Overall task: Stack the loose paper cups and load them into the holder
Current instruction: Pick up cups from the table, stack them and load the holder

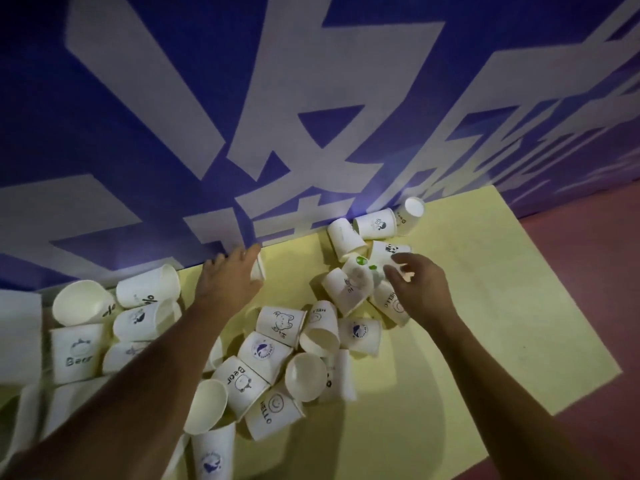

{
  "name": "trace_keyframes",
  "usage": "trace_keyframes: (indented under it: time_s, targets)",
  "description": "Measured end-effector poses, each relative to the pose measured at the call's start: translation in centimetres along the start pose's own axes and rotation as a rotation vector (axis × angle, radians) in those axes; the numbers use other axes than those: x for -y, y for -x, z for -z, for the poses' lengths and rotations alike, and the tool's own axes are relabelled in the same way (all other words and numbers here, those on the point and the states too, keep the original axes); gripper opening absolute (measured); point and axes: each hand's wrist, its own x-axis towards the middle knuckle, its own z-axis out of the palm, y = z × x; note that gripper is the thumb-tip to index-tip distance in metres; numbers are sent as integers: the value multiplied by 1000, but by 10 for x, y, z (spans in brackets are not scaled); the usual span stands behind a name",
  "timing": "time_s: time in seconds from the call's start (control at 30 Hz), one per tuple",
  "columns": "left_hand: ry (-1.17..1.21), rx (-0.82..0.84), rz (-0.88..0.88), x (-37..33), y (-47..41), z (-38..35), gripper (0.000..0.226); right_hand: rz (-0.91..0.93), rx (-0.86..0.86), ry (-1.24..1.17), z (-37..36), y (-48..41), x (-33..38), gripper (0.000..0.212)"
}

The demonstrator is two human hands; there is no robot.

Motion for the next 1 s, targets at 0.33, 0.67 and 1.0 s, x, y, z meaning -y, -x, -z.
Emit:
trace_keyframes:
  time_s: [0.33, 0.67, 1.0]
  targets:
    - [885, -81, 228, -18, 23, 32, 64, -429, 114, -41, -30, -132, -16, 72]
    - [1176, -132, 255, -17, 69, 61, 70, -674, 121, -445, -43, -159, 17, 57]
    - [1310, -194, 199, 19, 102, 69, 68, -330, -23, -440, -31, -99, 44, 53]
